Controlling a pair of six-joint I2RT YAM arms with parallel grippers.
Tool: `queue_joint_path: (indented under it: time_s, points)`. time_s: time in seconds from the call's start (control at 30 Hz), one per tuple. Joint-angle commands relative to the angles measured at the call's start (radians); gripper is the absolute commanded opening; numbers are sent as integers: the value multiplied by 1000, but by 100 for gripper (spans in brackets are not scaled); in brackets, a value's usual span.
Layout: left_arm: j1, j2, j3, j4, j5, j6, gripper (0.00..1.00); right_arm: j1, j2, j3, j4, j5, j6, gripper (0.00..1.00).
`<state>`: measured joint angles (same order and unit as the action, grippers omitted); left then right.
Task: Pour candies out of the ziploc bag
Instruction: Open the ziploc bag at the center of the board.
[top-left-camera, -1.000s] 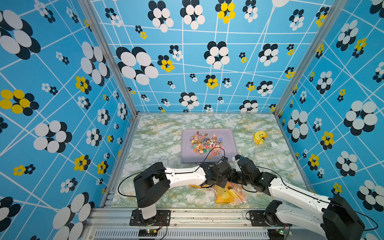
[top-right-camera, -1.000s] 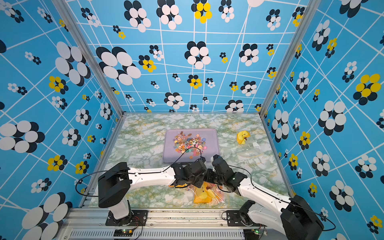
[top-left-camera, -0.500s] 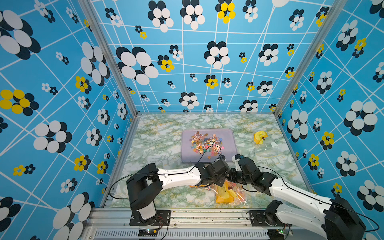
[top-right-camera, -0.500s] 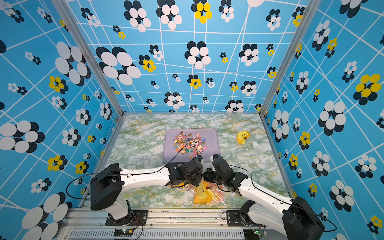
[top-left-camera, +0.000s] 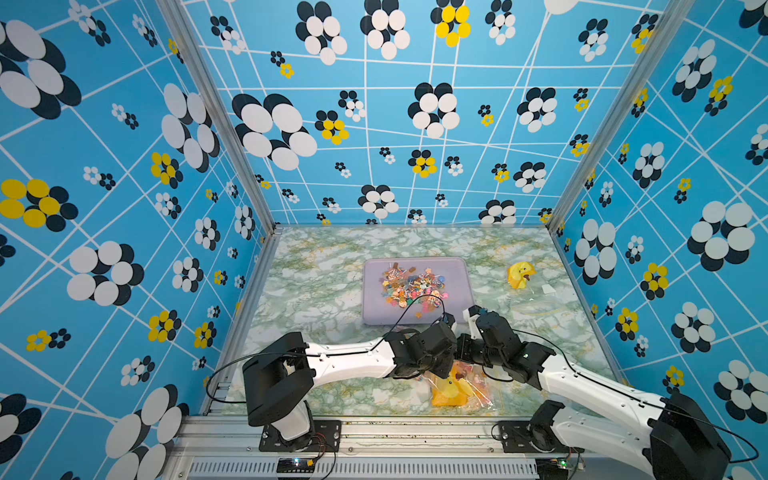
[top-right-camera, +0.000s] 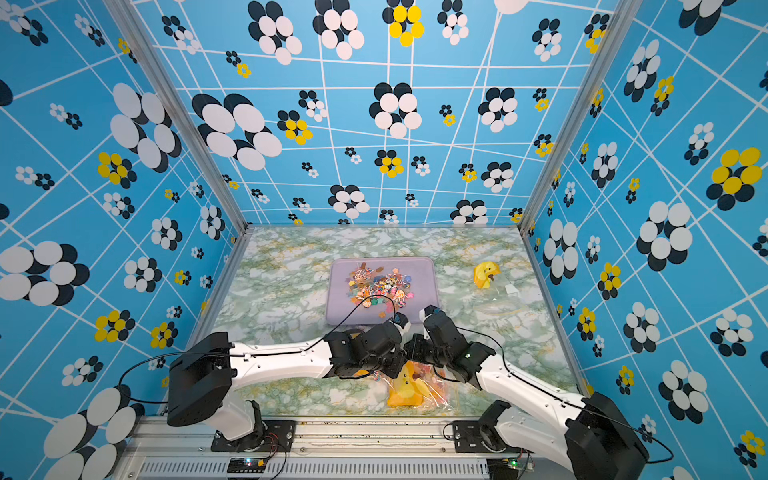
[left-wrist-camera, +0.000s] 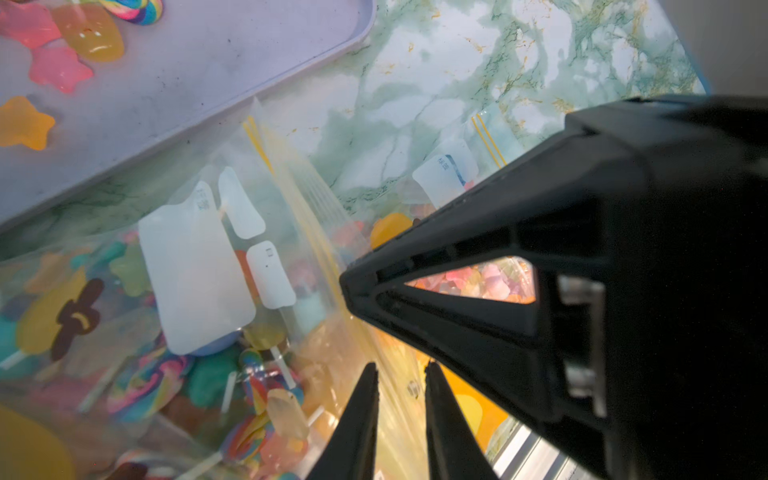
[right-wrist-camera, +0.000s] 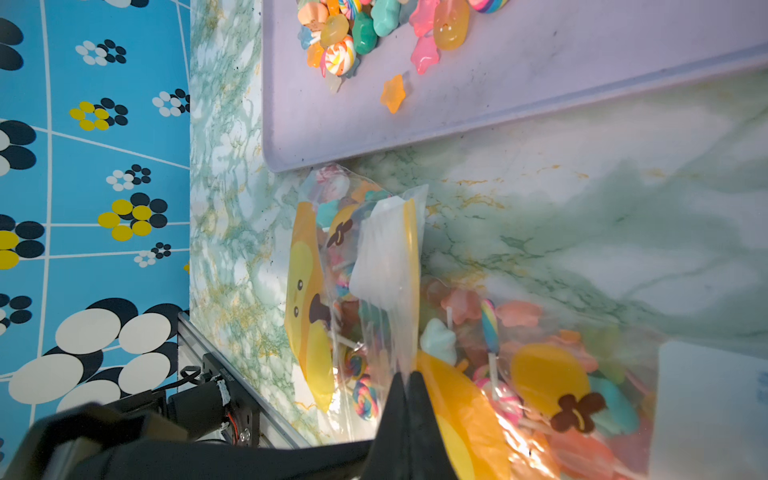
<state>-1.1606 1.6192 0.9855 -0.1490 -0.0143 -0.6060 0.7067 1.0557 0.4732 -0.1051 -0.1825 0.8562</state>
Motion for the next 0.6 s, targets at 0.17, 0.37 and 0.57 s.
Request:
queue_joint_path:
  time_s: [0.17, 0.37, 0.57]
  points:
    - [2, 3, -22, 42, 3, -15, 21, 5, -14, 25, -17, 5, -14, 0]
    - [16, -70, -68, 41, -37, -25, 22, 4, -11, 24, -15, 6, -11, 0]
    - [29, -94, -111, 79, -42, -50, 23, 5, -9, 28, -13, 2, -11, 0]
